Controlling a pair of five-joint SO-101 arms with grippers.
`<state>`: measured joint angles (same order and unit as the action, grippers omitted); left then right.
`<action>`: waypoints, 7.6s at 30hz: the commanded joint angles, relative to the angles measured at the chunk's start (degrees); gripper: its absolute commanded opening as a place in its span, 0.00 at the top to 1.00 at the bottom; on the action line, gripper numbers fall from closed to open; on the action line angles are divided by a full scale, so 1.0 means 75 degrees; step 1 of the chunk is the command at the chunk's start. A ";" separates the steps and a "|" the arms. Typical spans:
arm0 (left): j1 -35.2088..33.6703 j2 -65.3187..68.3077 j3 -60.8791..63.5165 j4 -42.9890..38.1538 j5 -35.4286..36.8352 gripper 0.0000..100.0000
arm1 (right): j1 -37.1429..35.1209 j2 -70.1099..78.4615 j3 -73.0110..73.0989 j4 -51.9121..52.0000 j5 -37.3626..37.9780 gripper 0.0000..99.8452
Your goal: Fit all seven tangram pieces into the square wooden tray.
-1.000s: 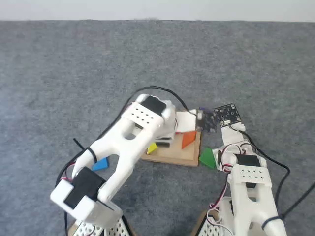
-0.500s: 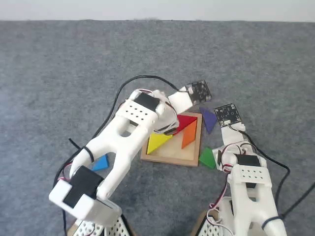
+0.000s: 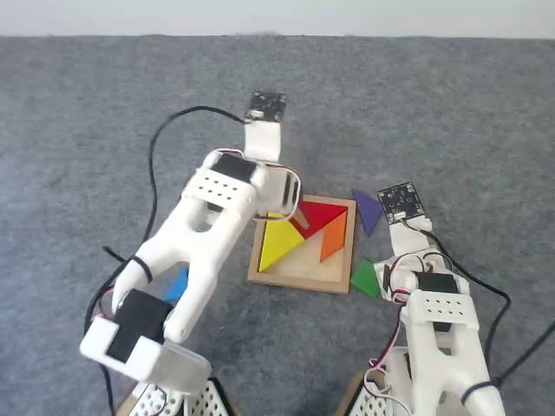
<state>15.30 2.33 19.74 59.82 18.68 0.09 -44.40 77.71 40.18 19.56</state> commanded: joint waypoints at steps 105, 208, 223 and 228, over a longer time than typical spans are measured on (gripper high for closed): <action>-0.0926 0.0727 -0.0580 -0.0047 -0.3212 0.82 | -0.0053 -0.0147 -0.0023 -0.0053 0.0094 0.99; 0.1313 -0.1254 0.1987 -0.0340 -0.3845 0.82 | -0.0088 -0.0135 -0.0012 -0.0064 0.0094 0.99; 0.0199 -0.0211 0.2104 -0.0926 -0.4232 0.82 | -0.0088 -0.0135 -0.0012 -0.0064 0.0094 0.99; 0.0035 -0.0316 0.2127 -0.0926 -0.4431 0.82 | -0.0088 -0.0135 -0.0012 -0.0064 0.0094 0.99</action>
<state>17.23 3.38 35.91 52.97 -13.67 0.00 -44.40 78.07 40.18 19.56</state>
